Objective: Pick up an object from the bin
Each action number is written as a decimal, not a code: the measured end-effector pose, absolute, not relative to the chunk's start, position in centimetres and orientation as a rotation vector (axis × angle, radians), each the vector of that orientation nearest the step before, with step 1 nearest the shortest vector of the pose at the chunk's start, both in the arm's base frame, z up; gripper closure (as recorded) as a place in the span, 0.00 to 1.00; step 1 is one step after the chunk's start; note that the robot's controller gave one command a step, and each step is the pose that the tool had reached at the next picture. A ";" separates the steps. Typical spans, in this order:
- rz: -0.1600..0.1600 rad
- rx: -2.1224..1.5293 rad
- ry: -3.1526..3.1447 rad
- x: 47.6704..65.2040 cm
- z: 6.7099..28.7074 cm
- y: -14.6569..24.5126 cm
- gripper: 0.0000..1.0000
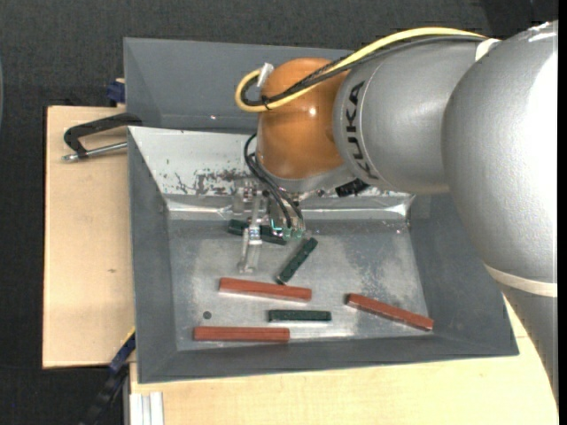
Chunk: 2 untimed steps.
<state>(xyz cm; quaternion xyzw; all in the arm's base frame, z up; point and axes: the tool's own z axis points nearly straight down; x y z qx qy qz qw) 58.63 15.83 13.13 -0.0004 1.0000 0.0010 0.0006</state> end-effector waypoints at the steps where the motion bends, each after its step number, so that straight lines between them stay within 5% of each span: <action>1: 0.005 -0.033 3.134 59.2 7.3 14.0 1.00; 2: 0.006 -0.032 3.134 59.2 7.3 14.0 1.00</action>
Offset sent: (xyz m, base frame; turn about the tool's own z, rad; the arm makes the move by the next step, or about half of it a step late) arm 0.0000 0.0000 0.0000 0.0000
